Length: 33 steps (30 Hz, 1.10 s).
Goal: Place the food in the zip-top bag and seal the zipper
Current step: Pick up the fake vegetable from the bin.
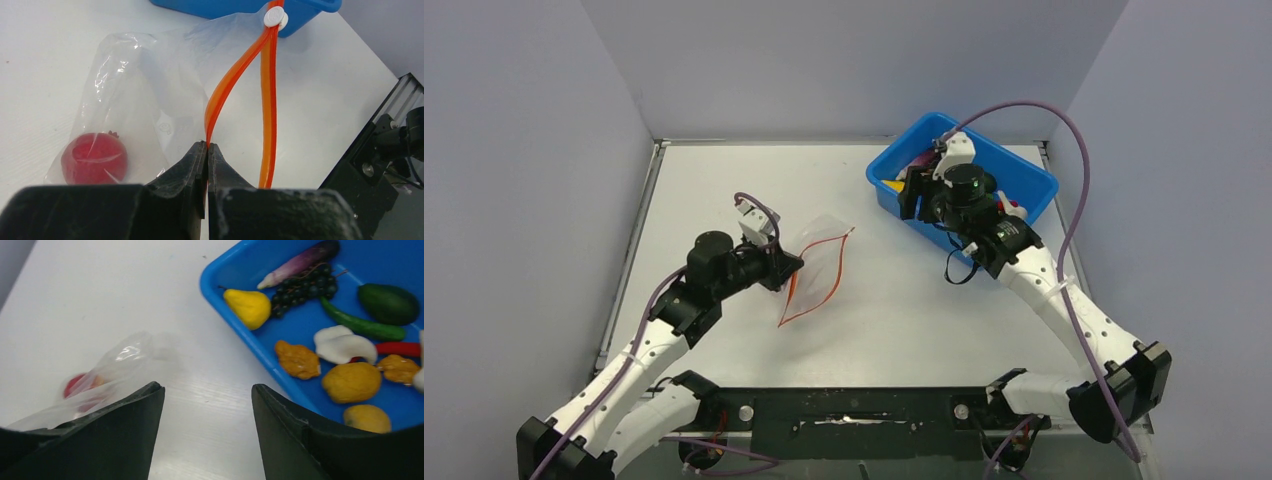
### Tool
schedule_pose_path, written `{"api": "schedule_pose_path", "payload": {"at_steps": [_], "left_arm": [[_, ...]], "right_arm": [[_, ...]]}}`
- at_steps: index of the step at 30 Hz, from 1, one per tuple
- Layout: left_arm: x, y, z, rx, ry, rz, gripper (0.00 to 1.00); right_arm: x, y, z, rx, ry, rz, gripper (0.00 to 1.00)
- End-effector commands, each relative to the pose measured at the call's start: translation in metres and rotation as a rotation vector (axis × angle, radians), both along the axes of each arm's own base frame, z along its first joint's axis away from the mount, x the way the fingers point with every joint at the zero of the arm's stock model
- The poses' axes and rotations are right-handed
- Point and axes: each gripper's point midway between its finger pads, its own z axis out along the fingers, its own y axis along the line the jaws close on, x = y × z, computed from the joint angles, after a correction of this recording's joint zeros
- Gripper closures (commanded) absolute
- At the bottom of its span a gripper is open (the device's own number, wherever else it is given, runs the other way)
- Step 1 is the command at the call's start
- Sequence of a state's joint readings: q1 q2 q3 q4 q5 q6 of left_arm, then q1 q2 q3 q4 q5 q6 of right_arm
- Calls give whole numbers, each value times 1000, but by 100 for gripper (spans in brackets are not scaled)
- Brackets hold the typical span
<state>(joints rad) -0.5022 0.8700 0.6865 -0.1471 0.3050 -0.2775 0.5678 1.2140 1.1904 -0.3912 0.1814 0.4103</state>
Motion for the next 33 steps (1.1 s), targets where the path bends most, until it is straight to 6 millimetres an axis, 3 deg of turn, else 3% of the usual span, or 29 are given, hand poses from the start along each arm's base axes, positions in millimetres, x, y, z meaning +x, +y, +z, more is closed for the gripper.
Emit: {"api": "schedule_pose_path", "payload": {"at_steps": [1,8,17,24,26,33], "left_arm": [[0,1,9,22,-103,-36,100],[0,2,1,41,-83,-38,100],[-3,0,2,26,-80,-55,100],[-6,1,12,11,-112,-55,100],[-8,3,2,21,-95,-53,100],[-7,6,6,17,-116,-38,100]], "right_arm": [[38,-56,2,-151,-25,-134,37],[85,-134,-32,-405,58,-344,52],[126,-202,-78,-646,203,-470,60],[149,-244,-120,-797,331,-513,63],[155,-251,-130,-796,351,-515,64],[174,-268,-148,-798,388,-494,62]]}}
